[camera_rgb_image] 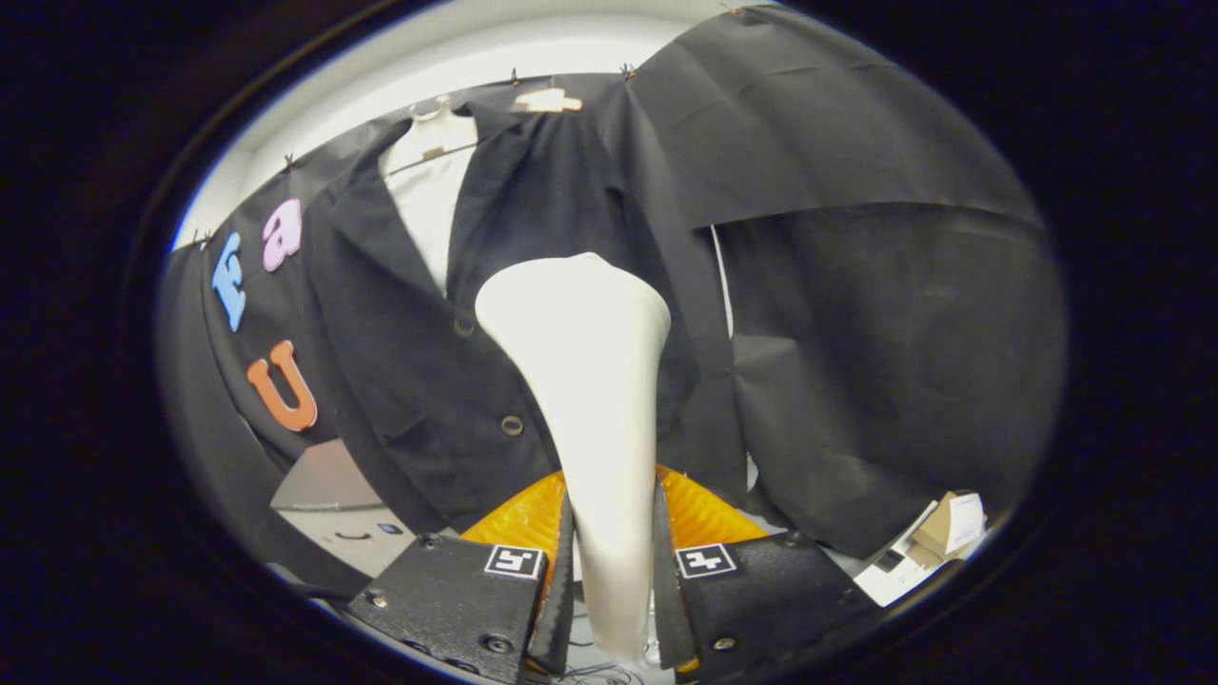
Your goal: Iron the clothes twice with a garment steamer, once on the left side and once on the right side.
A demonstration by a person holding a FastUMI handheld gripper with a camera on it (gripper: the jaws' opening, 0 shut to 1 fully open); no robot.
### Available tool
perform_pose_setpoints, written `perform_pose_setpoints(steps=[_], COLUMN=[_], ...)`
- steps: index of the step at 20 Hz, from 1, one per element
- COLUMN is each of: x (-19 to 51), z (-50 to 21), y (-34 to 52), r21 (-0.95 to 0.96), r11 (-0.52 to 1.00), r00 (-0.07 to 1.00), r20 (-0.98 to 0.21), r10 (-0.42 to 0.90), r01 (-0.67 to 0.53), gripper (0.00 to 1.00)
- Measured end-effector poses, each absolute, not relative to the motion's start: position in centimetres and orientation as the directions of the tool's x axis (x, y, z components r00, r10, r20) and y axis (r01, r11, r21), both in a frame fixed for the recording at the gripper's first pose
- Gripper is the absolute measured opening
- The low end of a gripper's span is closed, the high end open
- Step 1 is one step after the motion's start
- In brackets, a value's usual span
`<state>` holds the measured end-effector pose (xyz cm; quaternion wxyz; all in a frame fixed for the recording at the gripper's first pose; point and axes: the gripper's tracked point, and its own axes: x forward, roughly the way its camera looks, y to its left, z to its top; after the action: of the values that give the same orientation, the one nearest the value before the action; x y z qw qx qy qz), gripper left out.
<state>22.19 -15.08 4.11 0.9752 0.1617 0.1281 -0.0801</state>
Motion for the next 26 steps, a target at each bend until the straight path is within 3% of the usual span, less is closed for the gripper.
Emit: perform_pose_setpoints(steps=[7,13,18,26], x=[26.3,30.2,33.0,36.4], z=[14.6,21.7,23.7,21.2], y=[-19.5,-18.2,-15.7,-13.8], r21=[0.332,0.315,0.269,0.213], r11=[0.93,0.946,0.962,0.973], r00=[0.982,0.996,0.998,0.988], r20=[-0.15,-0.063,-0.059,-0.141], r10=[-0.111,-0.065,-0.034,-0.064], r01=[0.156,0.082,0.048,0.094], gripper=[0.38,0.38,0.38,0.38])
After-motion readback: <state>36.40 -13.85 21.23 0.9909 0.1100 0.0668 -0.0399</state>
